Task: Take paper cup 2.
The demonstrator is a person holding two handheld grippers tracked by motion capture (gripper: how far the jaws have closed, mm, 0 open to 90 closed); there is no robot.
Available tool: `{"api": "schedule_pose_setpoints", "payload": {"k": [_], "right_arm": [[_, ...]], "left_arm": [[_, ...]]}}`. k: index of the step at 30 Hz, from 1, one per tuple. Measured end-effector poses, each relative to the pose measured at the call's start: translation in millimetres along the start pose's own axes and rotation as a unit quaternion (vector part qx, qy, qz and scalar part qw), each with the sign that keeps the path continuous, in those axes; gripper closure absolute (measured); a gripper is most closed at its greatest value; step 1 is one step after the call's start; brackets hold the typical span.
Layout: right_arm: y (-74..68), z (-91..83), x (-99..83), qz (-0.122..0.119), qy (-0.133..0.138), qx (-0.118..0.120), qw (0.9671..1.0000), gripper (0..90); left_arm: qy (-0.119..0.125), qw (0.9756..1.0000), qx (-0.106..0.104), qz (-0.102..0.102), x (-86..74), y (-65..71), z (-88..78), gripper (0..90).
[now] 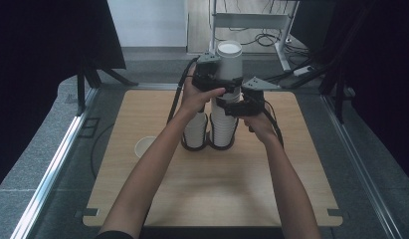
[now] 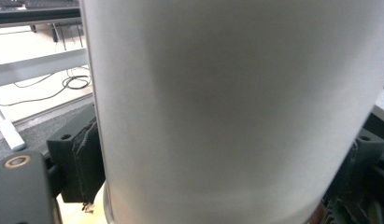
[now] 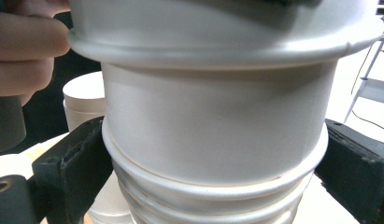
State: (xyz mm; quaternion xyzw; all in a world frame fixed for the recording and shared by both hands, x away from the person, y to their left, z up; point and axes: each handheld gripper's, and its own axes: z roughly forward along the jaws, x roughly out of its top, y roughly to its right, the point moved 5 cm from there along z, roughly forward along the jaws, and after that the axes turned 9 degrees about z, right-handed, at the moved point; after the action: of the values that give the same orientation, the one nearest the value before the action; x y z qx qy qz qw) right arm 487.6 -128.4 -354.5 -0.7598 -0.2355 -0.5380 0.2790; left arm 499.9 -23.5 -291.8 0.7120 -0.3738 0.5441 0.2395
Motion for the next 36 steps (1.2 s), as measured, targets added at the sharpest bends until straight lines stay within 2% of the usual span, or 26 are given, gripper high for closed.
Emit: {"api": "schedule_pose_setpoints", "payload": {"k": [5,10,20,23,27,29,32,36], "right_arm": [[0.1,0.2,0.0,0.000,0.000,0.001,1.0000,3.9],[0.8,0.3,0.1,-0.002,0.000,0.000,1.0000,3.9],[1.5,0.5,0.2,-0.003,0.000,0.000,1.0000,3.9],[1.9,0.8,0.2,-0.001,0.000,0.001,1.0000,3.9],[1.8,0.7,0.1,0.000,0.000,0.002,1.0000,3.9],[1.7,0.8,0.2,0.000,0.000,0.002,1.0000,3.9],[1.9,1.0,0.3,0.001,0.000,0.002,1.0000,3.9],[1.5,0.9,0.3,0.000,0.000,0.002,1.0000,3.9]], "left_arm": [[0.013,0.9999,-0.002,-0.007,4.3,-1.5,-3.0,12.1],[0.029,0.9995,0.000,-0.009,16.9,-2.2,-9.8,12.1],[0.071,0.9974,0.001,-0.012,39.4,-3.5,-23.5,12.3],[0.082,0.9966,0.010,-0.010,44.5,-3.2,-27.7,12.5],[0.093,0.9955,0.016,-0.007,50.2,-3.9,-36.8,12.6],[0.105,0.9942,0.019,-0.009,54.6,-4.1,-42.9,12.6],[0.117,0.9930,0.016,-0.011,61.1,-5.0,-53.6,12.7],[0.121,0.9926,0.012,-0.005,64.7,-0.6,-64.7,12.7]]}}
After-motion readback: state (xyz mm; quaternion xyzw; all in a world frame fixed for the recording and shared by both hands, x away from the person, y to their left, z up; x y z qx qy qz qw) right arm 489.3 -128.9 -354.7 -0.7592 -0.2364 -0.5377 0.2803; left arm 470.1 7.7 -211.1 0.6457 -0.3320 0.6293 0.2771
